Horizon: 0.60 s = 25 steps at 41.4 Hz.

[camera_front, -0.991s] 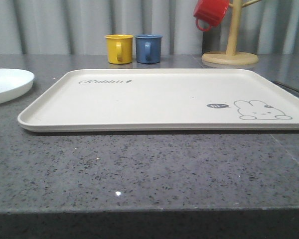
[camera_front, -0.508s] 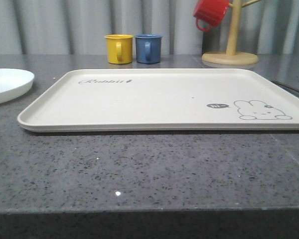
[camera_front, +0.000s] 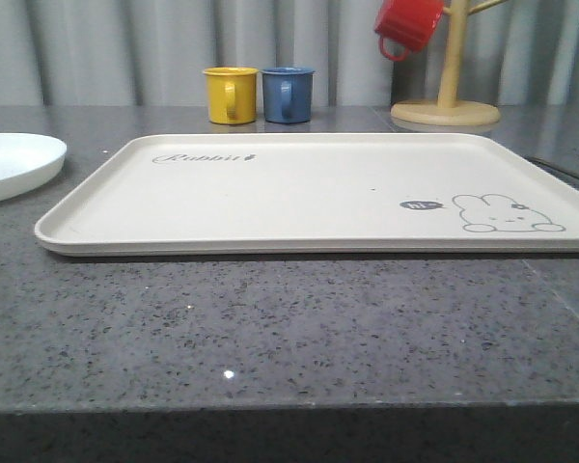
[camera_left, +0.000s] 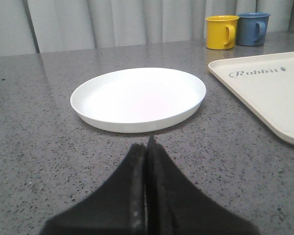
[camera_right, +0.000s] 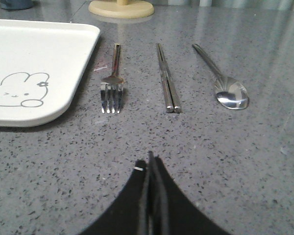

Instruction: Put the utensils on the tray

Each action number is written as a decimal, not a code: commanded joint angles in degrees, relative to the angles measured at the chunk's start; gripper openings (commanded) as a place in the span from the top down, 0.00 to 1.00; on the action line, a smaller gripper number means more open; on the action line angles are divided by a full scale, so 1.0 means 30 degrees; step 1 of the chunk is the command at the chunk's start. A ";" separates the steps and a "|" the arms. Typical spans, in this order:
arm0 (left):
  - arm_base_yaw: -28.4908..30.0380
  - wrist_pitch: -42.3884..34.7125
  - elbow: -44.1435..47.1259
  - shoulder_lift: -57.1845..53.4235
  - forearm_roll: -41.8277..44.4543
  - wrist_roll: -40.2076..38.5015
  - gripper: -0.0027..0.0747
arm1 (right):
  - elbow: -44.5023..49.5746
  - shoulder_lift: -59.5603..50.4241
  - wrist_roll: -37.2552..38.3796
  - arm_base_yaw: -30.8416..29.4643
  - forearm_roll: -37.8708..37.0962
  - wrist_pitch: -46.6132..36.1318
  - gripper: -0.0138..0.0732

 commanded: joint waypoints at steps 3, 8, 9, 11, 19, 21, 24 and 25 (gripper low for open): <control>0.0006 -0.1571 0.0059 -0.0396 -0.0154 -0.0220 0.99 | -0.0096 -0.0330 -0.0104 -0.0118 -0.0139 -0.1723 0.92; 0.0006 -0.1728 0.0059 -0.0396 -0.0154 -0.0220 0.99 | -0.0096 -0.0330 -0.0104 -0.0118 -0.0139 -0.1723 0.92; 0.0006 -0.1728 0.0059 -0.0396 -0.0154 -0.0220 0.99 | -0.0096 -0.0330 -0.0104 -0.0118 -0.0139 -0.1723 0.92; 0.0006 -0.1867 0.0059 -0.0396 -0.0154 -0.0220 0.99 | -0.0096 -0.0330 -0.0104 -0.0118 -0.0102 -0.1744 0.92; 0.0006 -0.4947 0.0020 -0.0396 -0.0228 -0.0220 0.99 | -0.0113 -0.0330 -0.0104 -0.0118 0.0151 -0.3110 0.92; 0.0006 -0.6053 -0.0106 -0.0396 -0.0228 -0.0220 0.99 | -0.0113 -0.0330 -0.0104 -0.0118 0.0151 -0.4200 0.92; 0.0006 -0.7277 -0.0573 -0.0396 -0.0228 -0.0220 0.99 | -0.0302 -0.0330 -0.0104 -0.0118 0.0151 -0.5557 0.92; 0.0006 -0.7509 -0.0804 -0.0396 -0.0228 -0.0220 0.99 | -0.0504 -0.0330 -0.0104 -0.0118 0.0151 -0.5763 0.92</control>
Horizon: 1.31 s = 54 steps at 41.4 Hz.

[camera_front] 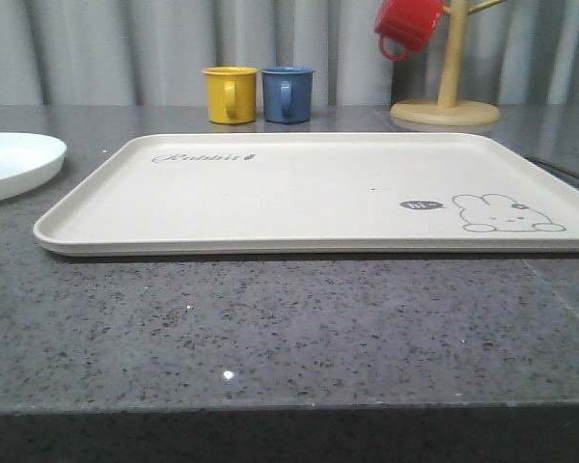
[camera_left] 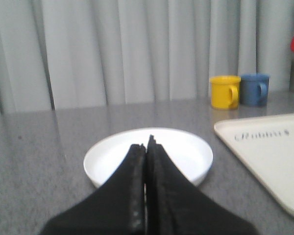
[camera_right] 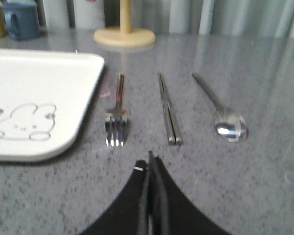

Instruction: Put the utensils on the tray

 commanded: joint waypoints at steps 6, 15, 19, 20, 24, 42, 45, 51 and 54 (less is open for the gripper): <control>0.0006 -0.2170 -0.3197 -0.0178 -0.0219 -0.0220 0.99 | -0.2503 -0.0330 -0.0104 -0.0118 0.0022 -0.2604 0.92; 0.0006 0.2010 -0.7556 0.2822 0.0410 -0.0220 0.99 | -0.7499 0.0937 -0.0104 -0.0118 0.0022 0.0654 0.92; 0.0006 0.3300 -0.9031 0.5033 0.1051 -0.0220 0.99 | -0.9595 0.2625 -0.0104 -0.0118 0.0022 0.2746 0.91; 0.0006 0.3491 -0.9385 0.5458 0.1094 -0.0220 0.99 | -1.0131 0.3331 -0.0104 -0.0118 0.0022 0.3277 0.91; 0.0006 0.4207 -1.0359 0.7309 0.1094 -0.0220 0.99 | -1.1593 0.5202 -0.0104 -0.0118 0.0022 0.4644 0.91; 0.0006 0.3688 -1.0672 0.8723 0.1094 -0.0220 0.72 | -1.2230 0.6908 -0.0104 -0.0118 0.0022 0.4581 0.65; 0.0006 0.3725 -1.0672 0.8723 0.1094 -0.0220 0.44 | -1.2230 0.6908 -0.0104 -0.0118 0.0022 0.4581 0.45; 0.0006 0.3691 -1.0672 0.8723 0.1094 -0.0220 0.06 | -1.2230 0.6908 -0.0104 -0.0118 0.0022 0.4563 0.13; 0.0006 0.3691 -1.0672 0.8723 0.1094 -0.0220 0.07 | -1.2230 0.6908 -0.0104 -0.0118 0.0022 0.4563 0.08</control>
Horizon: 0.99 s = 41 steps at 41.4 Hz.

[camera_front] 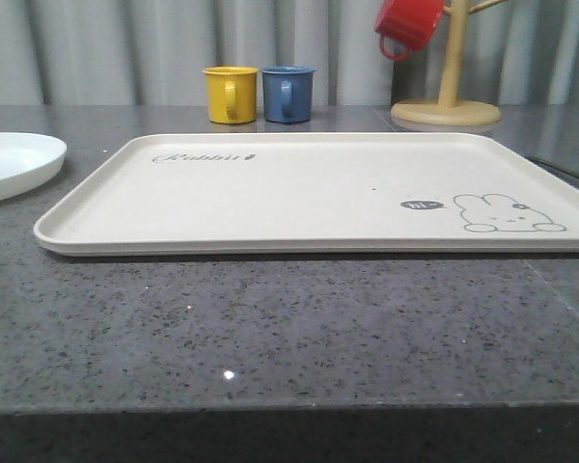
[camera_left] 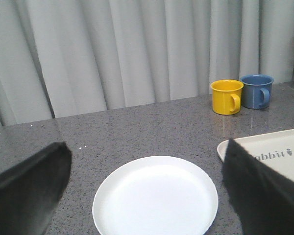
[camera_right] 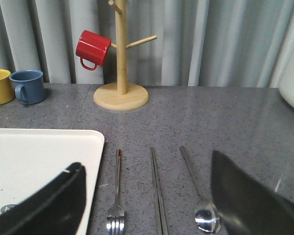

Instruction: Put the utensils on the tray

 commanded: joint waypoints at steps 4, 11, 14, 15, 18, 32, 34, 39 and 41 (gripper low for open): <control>0.0006 -0.1508 -0.0683 0.0228 -0.0004 -0.0220 0.11 | -0.0676 0.0324 -0.0104 -0.0118 0.0016 -0.1467 0.09; -0.0083 -0.1200 -0.1207 0.1481 -0.0082 -0.0220 0.16 | -0.0676 0.0324 -0.0104 -0.0118 0.0016 -0.1467 0.09; -0.0478 -0.0464 -0.2205 0.2850 -0.0082 -0.0220 0.16 | -0.0676 0.0324 -0.0104 -0.0118 0.0016 -0.1467 0.09; -0.0676 -0.0095 -0.2510 0.3256 -0.0082 -0.0220 0.16 | -0.0676 0.0324 -0.0104 -0.0118 0.0016 -0.1467 0.09; -0.1317 0.1286 -0.3835 0.4875 -0.0082 -0.0220 0.16 | -0.0676 0.0324 -0.0104 -0.0118 0.0016 -0.1467 0.09; -0.3505 1.0803 -1.0456 1.3193 0.0122 0.0356 0.16 | -0.0676 0.0324 -0.0104 -0.0118 0.0016 -0.1467 0.09; -0.3588 1.1904 -1.1124 1.4152 0.0122 0.0470 0.16 | -0.0676 0.0324 -0.0104 -0.0118 0.0016 -0.1467 0.09; -0.3588 1.3872 -1.2799 1.6799 0.0407 0.1002 0.16 | -0.0676 0.0324 -0.0104 -0.0118 0.0016 -0.1467 0.09; -0.3588 1.4146 -1.3275 1.7888 0.0867 0.1002 0.16 | -0.0676 0.0324 -0.0104 -0.0118 0.0016 -0.1467 0.09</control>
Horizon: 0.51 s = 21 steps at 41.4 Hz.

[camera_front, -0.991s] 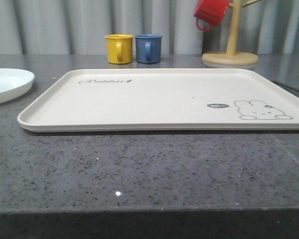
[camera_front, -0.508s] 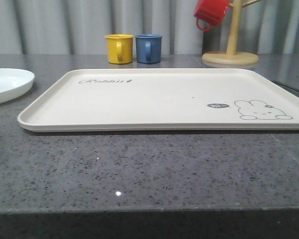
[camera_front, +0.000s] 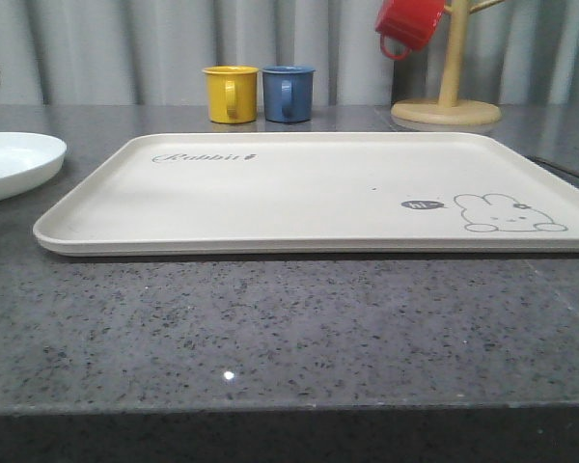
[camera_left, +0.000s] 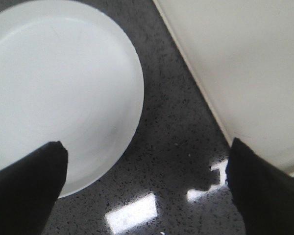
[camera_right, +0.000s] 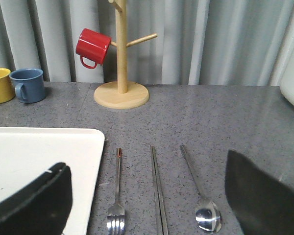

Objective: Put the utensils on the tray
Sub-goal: 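Grasp the white plate rim with the left gripper and lift it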

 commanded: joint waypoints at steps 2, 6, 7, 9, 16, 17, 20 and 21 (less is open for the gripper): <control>-0.0159 0.0278 -0.1659 0.1746 0.0730 0.0144 0.16 | -0.0676 0.0324 -0.0104 -0.0118 -0.0017 -0.1529 0.09; -0.0159 0.0278 -0.1987 0.2909 0.1062 0.0144 0.16 | -0.0676 0.0324 -0.0104 -0.0118 -0.0017 -0.1529 0.09; -0.0159 0.0278 -0.2027 0.3183 0.1062 0.0144 0.17 | -0.0676 0.0324 -0.0104 -0.0118 -0.0017 -0.1529 0.09; -0.0159 0.0195 -0.2056 0.3540 0.1062 0.0144 0.17 | -0.0676 0.0324 -0.0104 -0.0118 -0.0017 -0.1529 0.09; -0.0159 -0.0031 -0.2056 0.4617 0.1062 0.0144 0.33 | -0.0676 0.0324 -0.0104 -0.0118 -0.0017 -0.1529 0.09; -0.0159 -0.0031 -0.2056 0.4675 0.1062 0.0144 0.35 | -0.0676 0.0324 -0.0104 -0.0118 -0.0017 -0.1529 0.09; -0.0159 -0.0031 -0.2056 0.4852 0.1062 0.0144 0.44 | -0.0676 0.0324 -0.0104 -0.0118 -0.0017 -0.1529 0.09; -0.0159 -0.0031 -0.2056 0.4890 0.1062 0.0144 0.47 | -0.0676 0.0324 -0.0104 -0.0118 -0.0017 -0.1529 0.09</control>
